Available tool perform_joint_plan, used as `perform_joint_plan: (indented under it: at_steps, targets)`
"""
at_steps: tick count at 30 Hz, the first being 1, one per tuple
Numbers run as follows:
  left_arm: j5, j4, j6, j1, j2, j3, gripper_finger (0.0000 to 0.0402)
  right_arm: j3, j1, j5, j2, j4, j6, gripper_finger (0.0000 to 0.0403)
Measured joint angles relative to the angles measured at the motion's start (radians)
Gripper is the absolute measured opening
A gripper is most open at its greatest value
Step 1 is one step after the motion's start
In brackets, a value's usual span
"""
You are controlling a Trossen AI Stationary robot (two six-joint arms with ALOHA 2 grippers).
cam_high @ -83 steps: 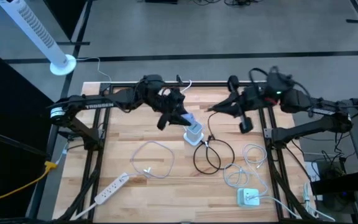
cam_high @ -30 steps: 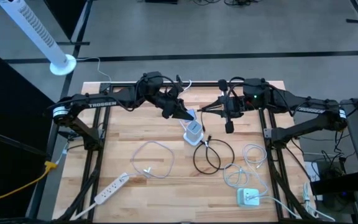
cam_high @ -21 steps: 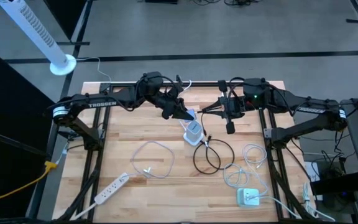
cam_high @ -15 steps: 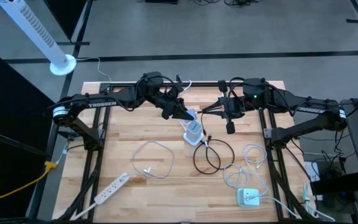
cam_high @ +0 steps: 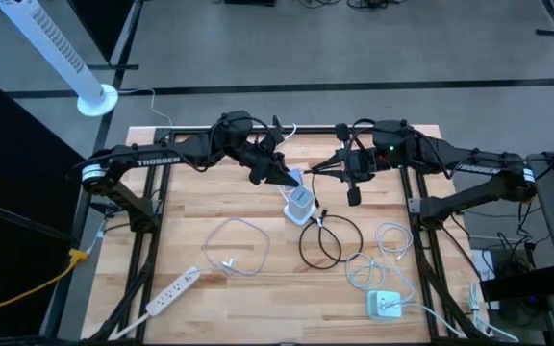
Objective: Plug in charger cables
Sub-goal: Insert the top black charger cable into the purple charger adapter
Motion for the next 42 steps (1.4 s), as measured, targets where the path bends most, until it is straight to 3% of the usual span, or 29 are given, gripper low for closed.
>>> perform_joint_plan:
  at_steps: [17,42]
  targets:
    - [0.022,-0.036,0.001,0.001,0.001,0.0,0.0118,-0.001,0.001,-0.061,-0.002,0.006,-0.001,0.0014]
    - [0.044,-0.056,0.078,0.002,0.001,0.0,0.0118,-0.002,0.003,-0.069,0.001,0.016,-0.022,0.0014]
